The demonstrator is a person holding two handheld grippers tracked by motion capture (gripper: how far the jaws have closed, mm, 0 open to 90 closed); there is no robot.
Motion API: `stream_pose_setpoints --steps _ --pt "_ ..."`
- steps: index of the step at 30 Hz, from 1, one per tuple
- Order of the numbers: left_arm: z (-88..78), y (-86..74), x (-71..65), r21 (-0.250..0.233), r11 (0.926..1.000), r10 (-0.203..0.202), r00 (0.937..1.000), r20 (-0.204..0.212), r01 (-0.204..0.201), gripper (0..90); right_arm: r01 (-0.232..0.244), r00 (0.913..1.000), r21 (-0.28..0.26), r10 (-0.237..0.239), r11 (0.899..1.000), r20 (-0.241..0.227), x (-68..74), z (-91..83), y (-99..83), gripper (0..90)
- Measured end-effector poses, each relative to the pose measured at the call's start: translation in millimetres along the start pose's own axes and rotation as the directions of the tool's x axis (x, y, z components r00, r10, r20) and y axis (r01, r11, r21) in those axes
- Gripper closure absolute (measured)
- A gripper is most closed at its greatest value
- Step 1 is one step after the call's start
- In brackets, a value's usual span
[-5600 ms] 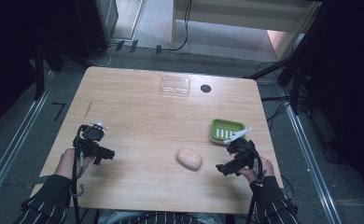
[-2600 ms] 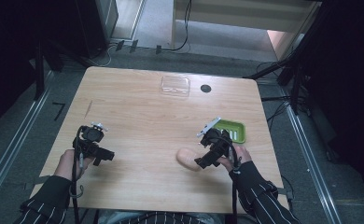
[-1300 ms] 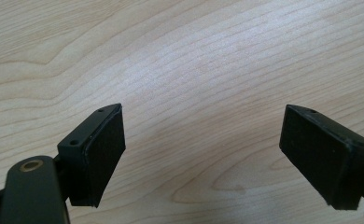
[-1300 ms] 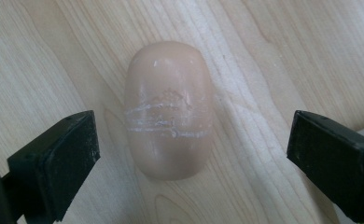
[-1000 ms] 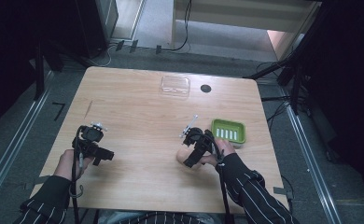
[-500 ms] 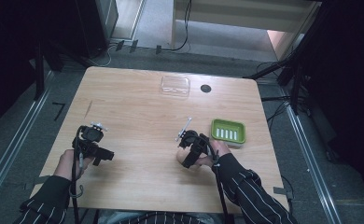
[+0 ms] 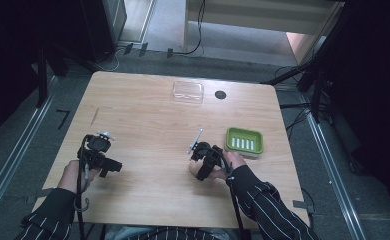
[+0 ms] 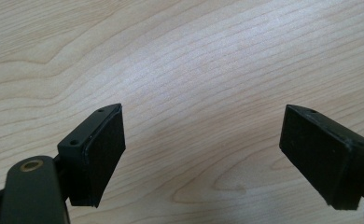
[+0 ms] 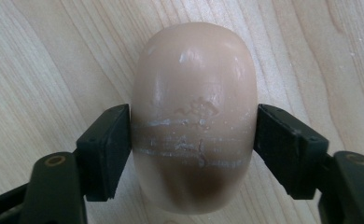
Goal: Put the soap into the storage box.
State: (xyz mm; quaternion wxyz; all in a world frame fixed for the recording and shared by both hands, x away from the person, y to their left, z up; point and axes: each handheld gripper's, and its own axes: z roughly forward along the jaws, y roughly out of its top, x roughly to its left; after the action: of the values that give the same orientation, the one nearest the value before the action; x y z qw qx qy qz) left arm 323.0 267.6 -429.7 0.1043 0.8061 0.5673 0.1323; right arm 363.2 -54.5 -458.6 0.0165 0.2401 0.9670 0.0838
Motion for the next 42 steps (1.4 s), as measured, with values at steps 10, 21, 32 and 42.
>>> stream_pose_setpoints --steps 10,21,32,42 --pt "0.2 -0.1 -0.3 -0.001 1.0 0.004 1.0 -0.001 -0.004 14.8 0.012 0.9998 0.01 -0.012 1.0 0.016 2.1 3.2 1.1 32.3" --pt "0.0 -0.2 -0.1 0.0 1.0 0.005 1.0 -0.001 -0.005 14.8 0.008 0.9995 0.019 -0.008 1.0 0.03 4.1 6.0 1.9 33.0" --pt "-0.4 -0.3 0.0 0.003 1.0 0.006 1.0 0.001 -0.006 14.8 0.023 0.9994 0.019 -0.024 1.0 0.023 3.9 5.6 0.6 33.6" --pt "-0.8 -0.5 0.6 0.002 1.0 0.006 1.0 -0.001 -0.006 14.8 0.029 0.9994 0.003 -0.029 1.0 0.016 3.1 -3.9 -0.5 33.6"
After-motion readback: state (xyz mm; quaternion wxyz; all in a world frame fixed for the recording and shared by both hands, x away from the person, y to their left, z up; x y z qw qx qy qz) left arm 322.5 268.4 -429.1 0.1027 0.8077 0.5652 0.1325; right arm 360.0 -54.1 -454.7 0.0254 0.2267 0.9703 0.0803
